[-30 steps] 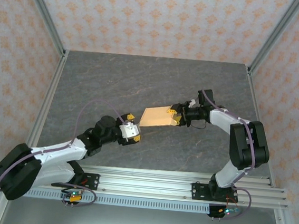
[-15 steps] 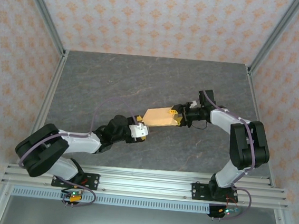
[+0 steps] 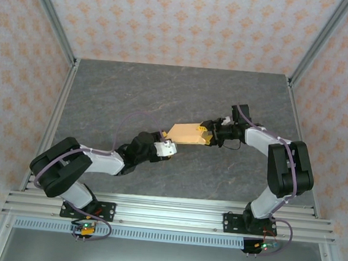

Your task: Fold the paper box

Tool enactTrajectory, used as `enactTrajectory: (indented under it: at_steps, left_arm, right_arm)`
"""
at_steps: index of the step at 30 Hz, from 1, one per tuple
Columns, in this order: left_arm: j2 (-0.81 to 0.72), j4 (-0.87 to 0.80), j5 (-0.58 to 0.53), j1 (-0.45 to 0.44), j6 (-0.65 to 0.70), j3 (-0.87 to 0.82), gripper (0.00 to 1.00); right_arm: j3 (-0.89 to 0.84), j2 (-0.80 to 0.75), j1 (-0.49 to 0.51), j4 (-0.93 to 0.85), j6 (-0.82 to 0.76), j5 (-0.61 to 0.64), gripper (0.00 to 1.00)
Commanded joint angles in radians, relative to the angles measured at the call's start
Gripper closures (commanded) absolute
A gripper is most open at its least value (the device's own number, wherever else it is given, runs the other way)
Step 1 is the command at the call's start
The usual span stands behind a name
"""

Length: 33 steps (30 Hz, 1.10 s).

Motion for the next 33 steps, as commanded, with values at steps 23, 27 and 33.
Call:
enactTrajectory:
  at_steps: [23, 27, 33]
  left_arm:
    - [-0.055, 0.121, 0.216, 0.090, -0.054, 0.018, 0.41]
    - [-0.044, 0.083, 0.236, 0.088, -0.044, 0.047, 0.46]
    - [-0.050, 0.023, 0.225, 0.084, -0.029, 0.061, 0.37]
  right_arm:
    - [0.037, -0.031, 0.053, -0.064, -0.010, -0.063, 0.58]
    - [0.036, -0.026, 0.064, -0.038, 0.015, -0.077, 0.57]
    - [0.030, -0.043, 0.075, 0.012, 0.068, -0.067, 0.56]
